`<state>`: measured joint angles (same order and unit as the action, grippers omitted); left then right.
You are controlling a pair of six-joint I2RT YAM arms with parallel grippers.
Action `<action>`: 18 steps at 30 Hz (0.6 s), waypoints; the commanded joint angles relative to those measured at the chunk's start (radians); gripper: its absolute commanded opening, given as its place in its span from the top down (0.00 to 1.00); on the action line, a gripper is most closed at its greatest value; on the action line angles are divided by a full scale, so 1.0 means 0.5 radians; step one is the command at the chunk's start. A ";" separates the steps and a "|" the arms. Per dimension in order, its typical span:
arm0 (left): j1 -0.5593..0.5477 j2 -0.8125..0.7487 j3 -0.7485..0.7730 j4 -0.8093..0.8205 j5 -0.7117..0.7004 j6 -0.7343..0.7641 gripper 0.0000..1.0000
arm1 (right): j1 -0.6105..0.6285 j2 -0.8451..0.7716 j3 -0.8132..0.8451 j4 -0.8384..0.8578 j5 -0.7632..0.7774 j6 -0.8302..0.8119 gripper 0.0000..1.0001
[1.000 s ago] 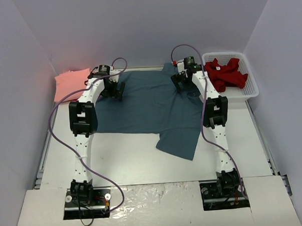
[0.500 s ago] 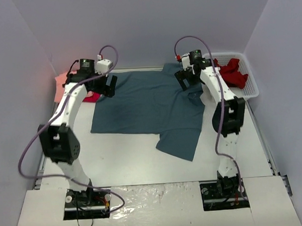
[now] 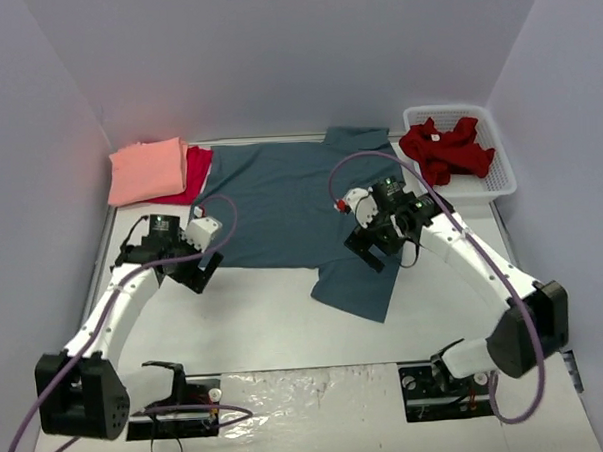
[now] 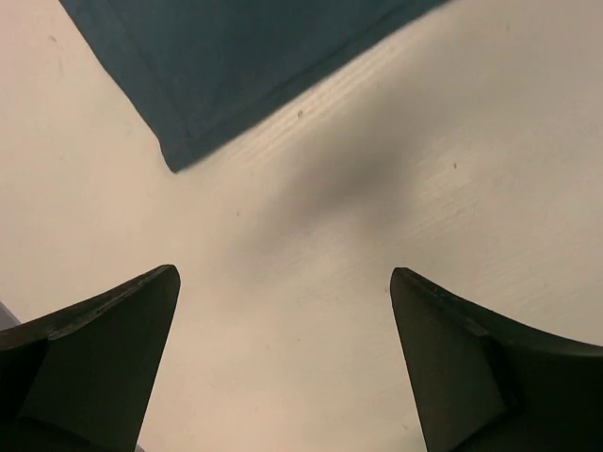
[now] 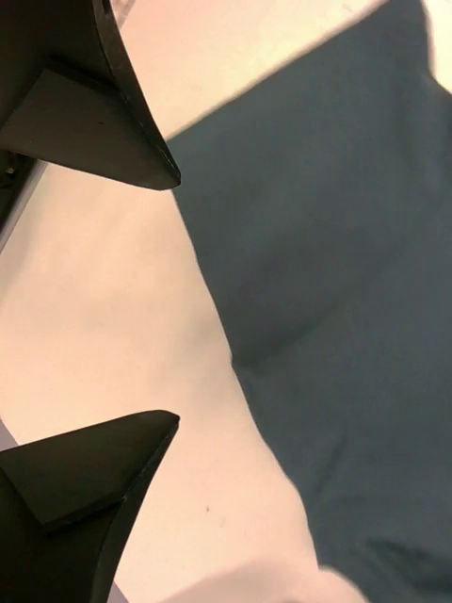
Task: Fold and stack the t-shirts
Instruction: Flatten out the tshirt, then grap the side of the flattened tshirt closest away from the robot with both arms
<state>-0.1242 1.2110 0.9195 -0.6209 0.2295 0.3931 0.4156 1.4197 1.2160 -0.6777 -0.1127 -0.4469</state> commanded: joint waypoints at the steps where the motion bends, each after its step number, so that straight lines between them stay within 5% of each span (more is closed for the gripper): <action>1: 0.006 -0.341 -0.163 0.097 -0.128 0.168 0.06 | 0.183 -0.292 -0.146 -0.141 0.026 -0.024 0.00; 10: 0.009 -0.933 -0.455 -0.050 -0.045 0.278 0.06 | 0.298 -0.541 -0.425 -0.286 0.023 -0.143 0.00; 18: 0.012 -0.980 -0.535 -0.001 -0.115 0.211 0.05 | 0.522 -0.480 -0.557 -0.341 0.173 -0.122 0.00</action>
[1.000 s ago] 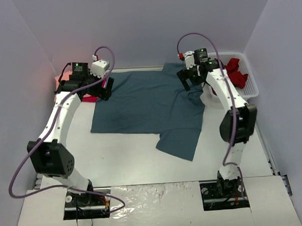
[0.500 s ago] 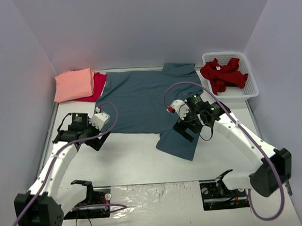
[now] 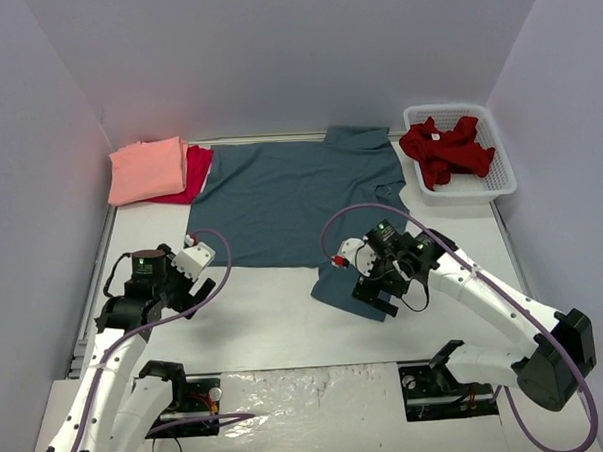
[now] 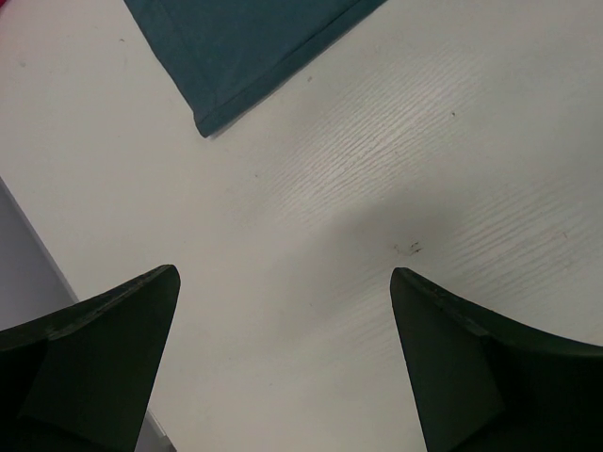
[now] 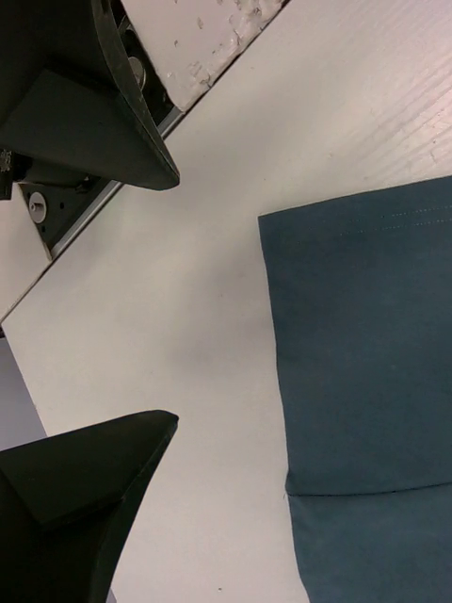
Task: Fold and stack the t-shirts
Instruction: Grap the side of the flattened tshirt closest away from the robot with both arms
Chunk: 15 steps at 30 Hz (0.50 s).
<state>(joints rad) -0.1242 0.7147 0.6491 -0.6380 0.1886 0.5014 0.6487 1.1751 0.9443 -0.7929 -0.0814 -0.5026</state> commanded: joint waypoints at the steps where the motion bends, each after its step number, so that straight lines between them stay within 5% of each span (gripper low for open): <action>1: 0.012 0.037 0.003 0.040 -0.046 -0.018 0.06 | 0.074 0.018 -0.023 -0.114 0.126 -0.007 0.00; 15: 0.018 0.114 -0.004 0.076 -0.193 -0.070 0.06 | 0.181 0.260 -0.118 -0.065 0.378 -0.157 0.15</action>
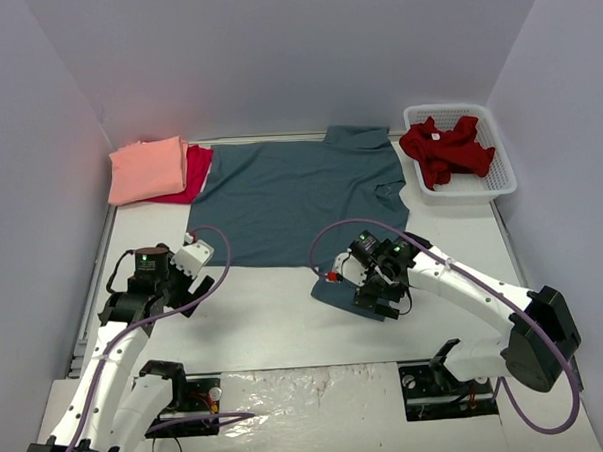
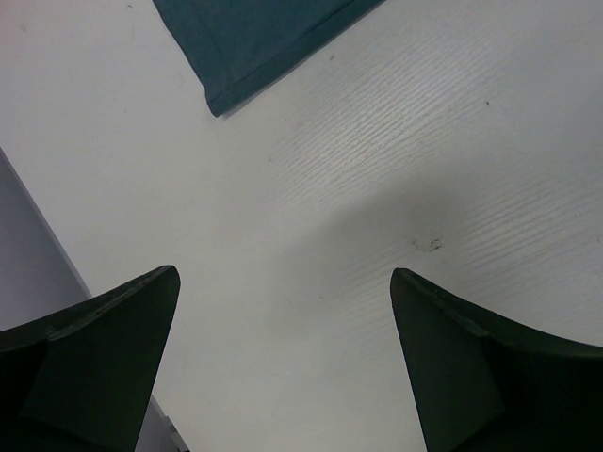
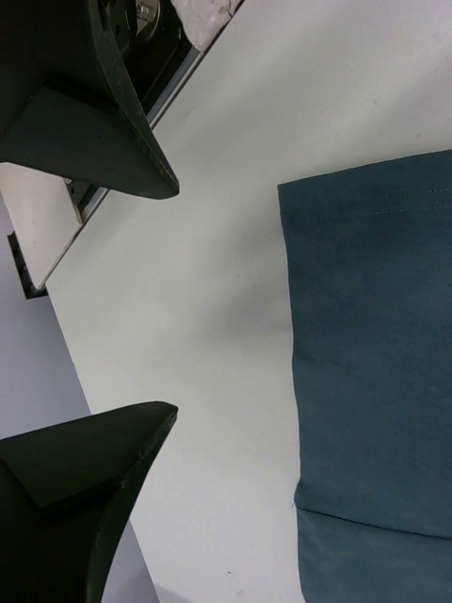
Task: Fold and stack the t-shirts
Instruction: Grap the side of the flattened tshirt closest away from the robot with both arms
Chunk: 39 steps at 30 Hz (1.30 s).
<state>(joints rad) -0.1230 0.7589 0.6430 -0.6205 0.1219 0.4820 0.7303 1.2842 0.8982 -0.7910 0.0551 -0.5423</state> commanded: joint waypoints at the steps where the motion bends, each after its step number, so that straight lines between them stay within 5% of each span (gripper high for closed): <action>1: 0.013 0.031 0.012 0.041 -0.066 -0.031 0.06 | 0.024 0.055 -0.026 -0.069 0.095 -0.084 0.16; 30: 0.013 0.123 0.030 0.051 0.002 -0.028 0.06 | 0.267 0.398 -0.005 -0.050 -0.030 -0.017 0.27; 39: 0.013 0.148 0.042 0.048 0.008 -0.025 0.06 | 0.273 0.604 0.063 -0.035 -0.083 -0.005 0.47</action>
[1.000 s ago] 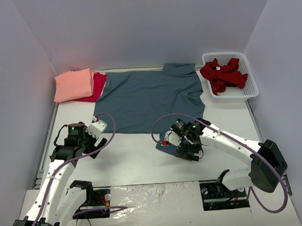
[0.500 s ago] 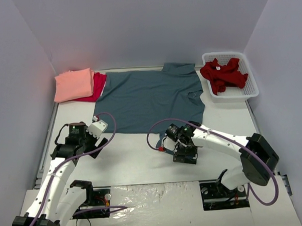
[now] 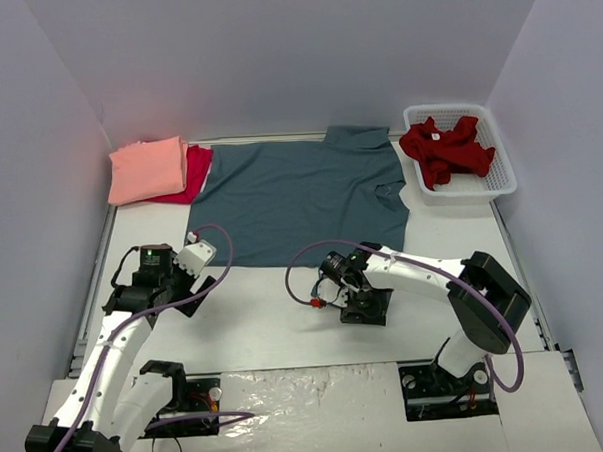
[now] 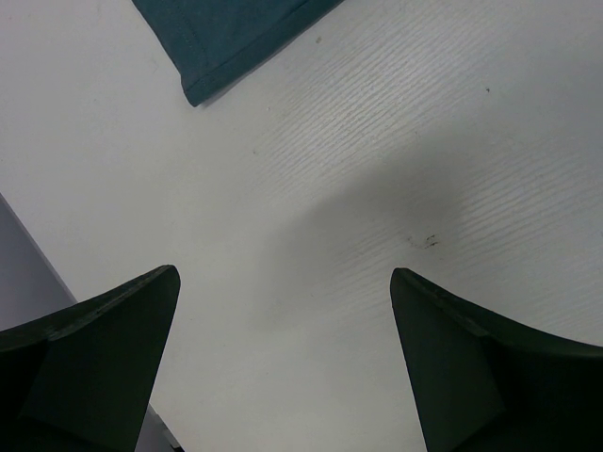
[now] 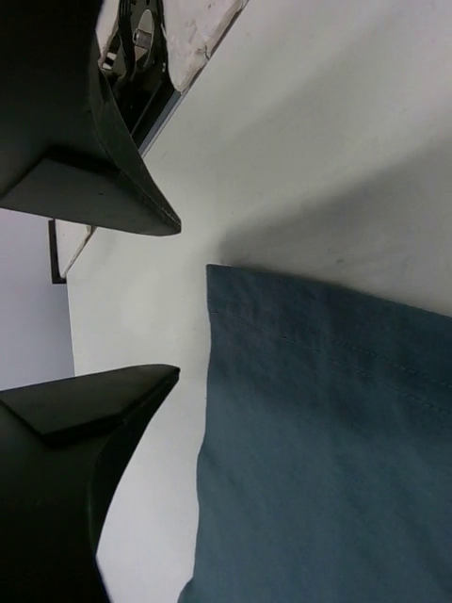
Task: Fold and stack the t-shirts
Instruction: Grap the side of the flattened tshirt closest away from the robot with both arms
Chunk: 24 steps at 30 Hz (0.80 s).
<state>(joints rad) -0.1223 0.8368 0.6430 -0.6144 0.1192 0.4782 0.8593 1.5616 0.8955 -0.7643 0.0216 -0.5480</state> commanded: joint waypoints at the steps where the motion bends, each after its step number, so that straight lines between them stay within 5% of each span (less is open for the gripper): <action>1: 0.011 -0.005 0.046 0.035 0.019 -0.015 0.06 | 0.015 0.086 0.086 -0.085 -0.015 0.010 0.50; 24: 0.008 -0.026 0.046 0.017 0.001 0.013 0.06 | 0.030 0.322 0.114 -0.021 -0.022 0.099 0.59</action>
<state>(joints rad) -0.1223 0.8356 0.6430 -0.6144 0.1291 0.4789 0.8608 1.7168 0.9344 -0.7330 0.0113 -0.5133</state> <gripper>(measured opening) 0.945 0.411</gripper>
